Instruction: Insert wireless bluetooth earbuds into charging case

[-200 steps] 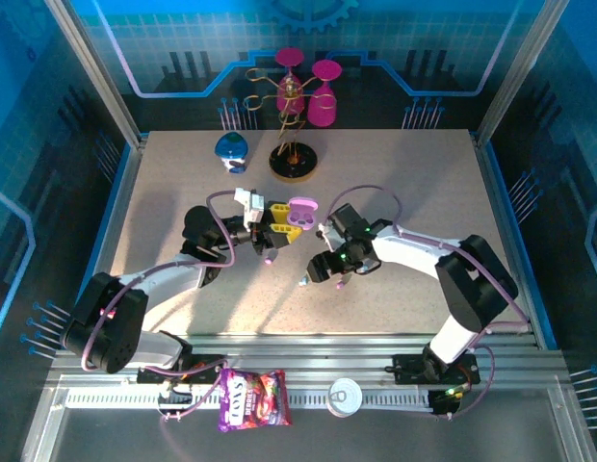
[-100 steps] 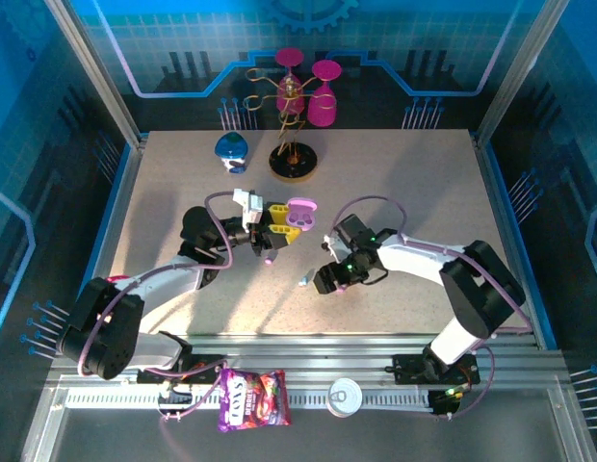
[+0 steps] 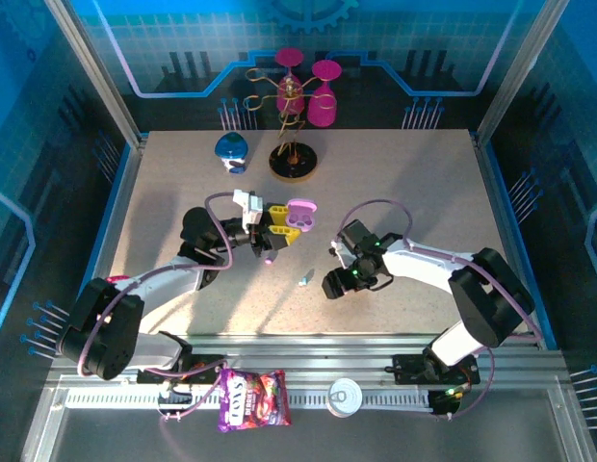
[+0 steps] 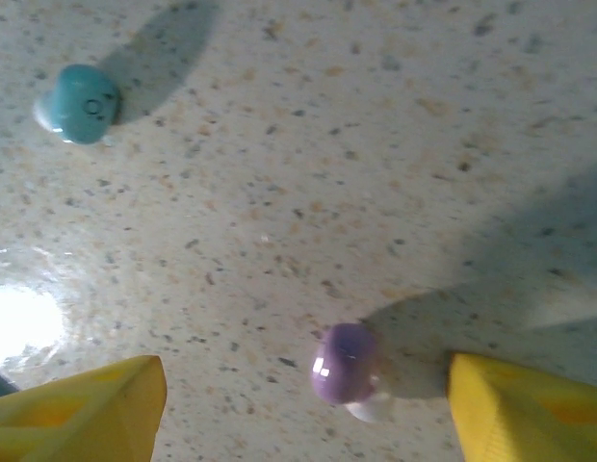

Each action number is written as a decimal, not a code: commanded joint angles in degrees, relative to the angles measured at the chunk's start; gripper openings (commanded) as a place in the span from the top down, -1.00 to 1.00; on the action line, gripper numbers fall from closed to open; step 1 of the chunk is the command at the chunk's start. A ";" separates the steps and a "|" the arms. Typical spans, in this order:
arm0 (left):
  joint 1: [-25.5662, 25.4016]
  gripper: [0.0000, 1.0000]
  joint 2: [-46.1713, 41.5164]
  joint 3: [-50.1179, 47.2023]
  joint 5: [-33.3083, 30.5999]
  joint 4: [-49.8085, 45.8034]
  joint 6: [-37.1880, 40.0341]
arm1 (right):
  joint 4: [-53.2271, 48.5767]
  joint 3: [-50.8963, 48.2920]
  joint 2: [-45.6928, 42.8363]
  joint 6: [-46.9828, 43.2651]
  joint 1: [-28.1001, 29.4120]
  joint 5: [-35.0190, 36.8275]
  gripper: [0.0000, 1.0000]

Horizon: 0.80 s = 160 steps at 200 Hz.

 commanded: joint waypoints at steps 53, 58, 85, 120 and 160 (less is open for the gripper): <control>0.47 0.45 -3.76 -0.93 -1.09 -2.03 4.24 | -16.43 12.04 4.70 15.64 5.92 17.95 -0.11; 0.43 0.45 -3.86 -1.03 -1.09 -2.16 4.42 | -17.48 12.83 5.32 16.56 6.73 19.18 -0.09; 0.43 0.44 -4.45 -1.02 -1.09 -2.56 4.73 | -21.82 17.33 8.81 18.82 8.78 20.35 -0.04; 0.44 0.44 -6.07 -1.28 -1.46 -3.84 5.81 | -24.93 21.16 13.06 19.86 11.80 23.88 0.06; 0.47 0.44 -8.29 -1.54 -2.23 -7.42 8.16 | -28.89 25.17 17.49 21.03 14.47 26.60 0.23</control>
